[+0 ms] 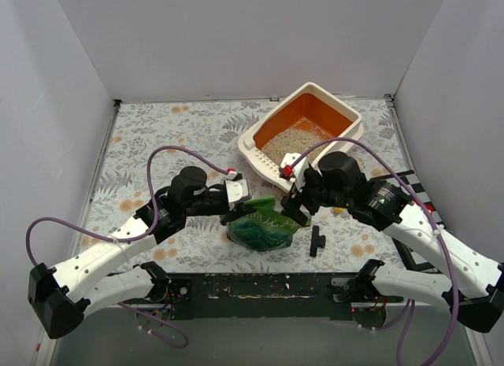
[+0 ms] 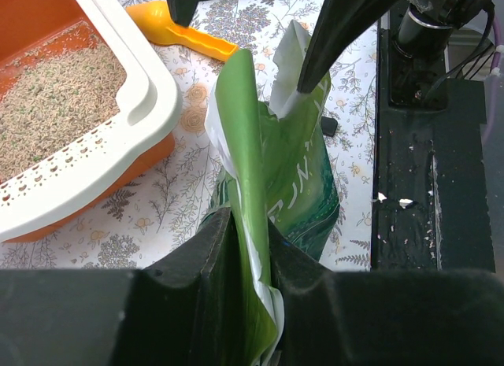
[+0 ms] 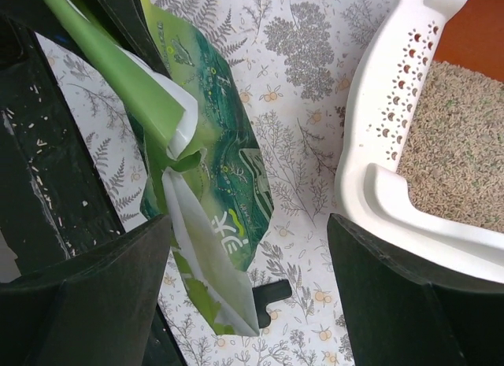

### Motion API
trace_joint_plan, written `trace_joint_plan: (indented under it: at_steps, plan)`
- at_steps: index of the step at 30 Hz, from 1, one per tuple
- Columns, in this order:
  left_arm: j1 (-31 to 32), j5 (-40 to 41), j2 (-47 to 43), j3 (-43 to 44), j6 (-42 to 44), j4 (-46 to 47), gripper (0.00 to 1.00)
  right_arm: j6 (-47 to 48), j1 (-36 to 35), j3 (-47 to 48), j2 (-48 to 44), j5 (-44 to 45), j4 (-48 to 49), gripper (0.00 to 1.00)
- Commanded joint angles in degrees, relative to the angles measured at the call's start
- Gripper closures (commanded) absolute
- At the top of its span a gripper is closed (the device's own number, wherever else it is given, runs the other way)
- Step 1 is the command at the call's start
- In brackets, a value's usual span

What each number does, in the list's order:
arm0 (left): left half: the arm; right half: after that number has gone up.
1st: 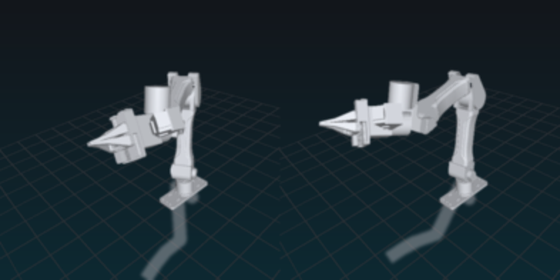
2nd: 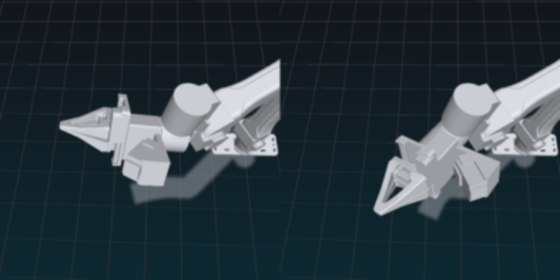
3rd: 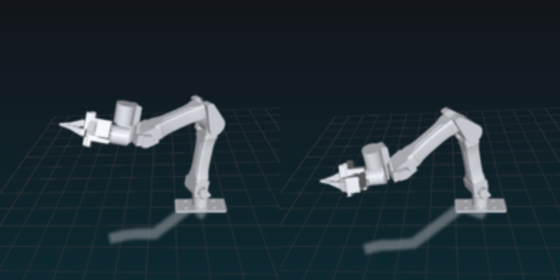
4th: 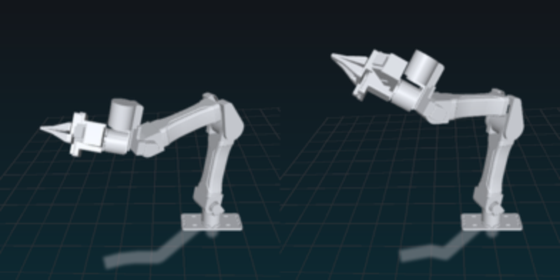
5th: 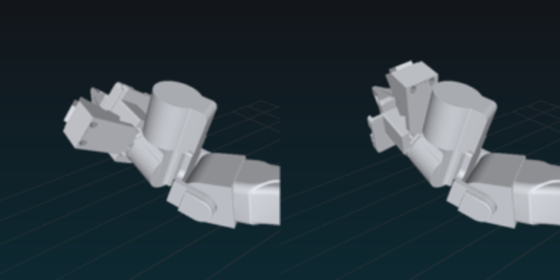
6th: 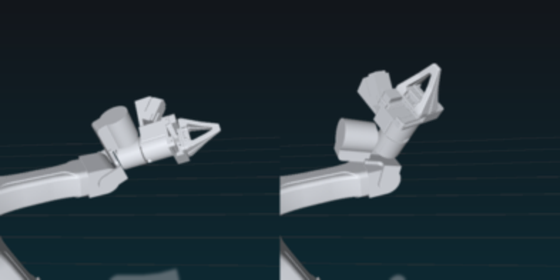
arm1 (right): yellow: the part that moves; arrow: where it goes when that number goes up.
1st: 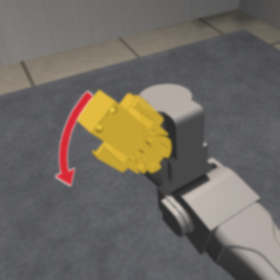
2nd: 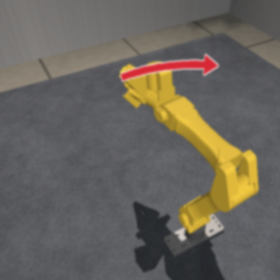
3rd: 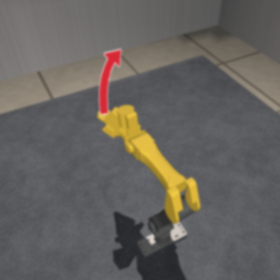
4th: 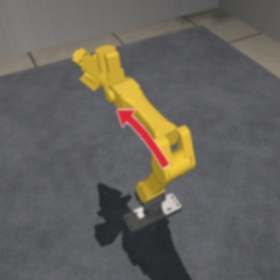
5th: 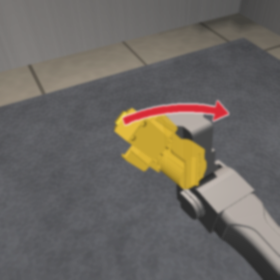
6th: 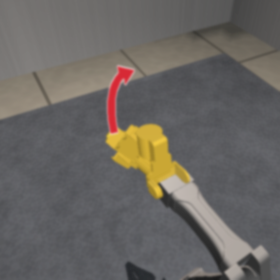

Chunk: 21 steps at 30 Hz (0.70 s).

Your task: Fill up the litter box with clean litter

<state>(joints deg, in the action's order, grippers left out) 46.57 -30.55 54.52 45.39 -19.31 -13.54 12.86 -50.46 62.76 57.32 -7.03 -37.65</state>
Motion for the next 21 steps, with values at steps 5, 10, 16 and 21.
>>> trace_joint_plan:
  at_steps: [5,10,16,21]
  plan:
    - [-0.07,-0.66,-0.82,-0.83,0.33,-2.37,0.83,-0.91,0.88,3.16,-2.65,0.25,-0.23,0.12]
    - [-0.16,-0.66,-0.73,-0.65,0.41,-2.37,0.83,-0.3,2.2,2.1,-1.69,-0.26,0.64,0.12]
    - [-0.07,-0.66,-0.91,-0.39,0.33,-2.54,0.83,0.32,4.92,0.26,-0.37,-3.25,3.02,0.13]
    - [-0.16,-0.04,-0.91,-0.39,0.76,-2.81,0.83,1.11,6.33,-0.8,0.25,-6.94,3.2,0.13]
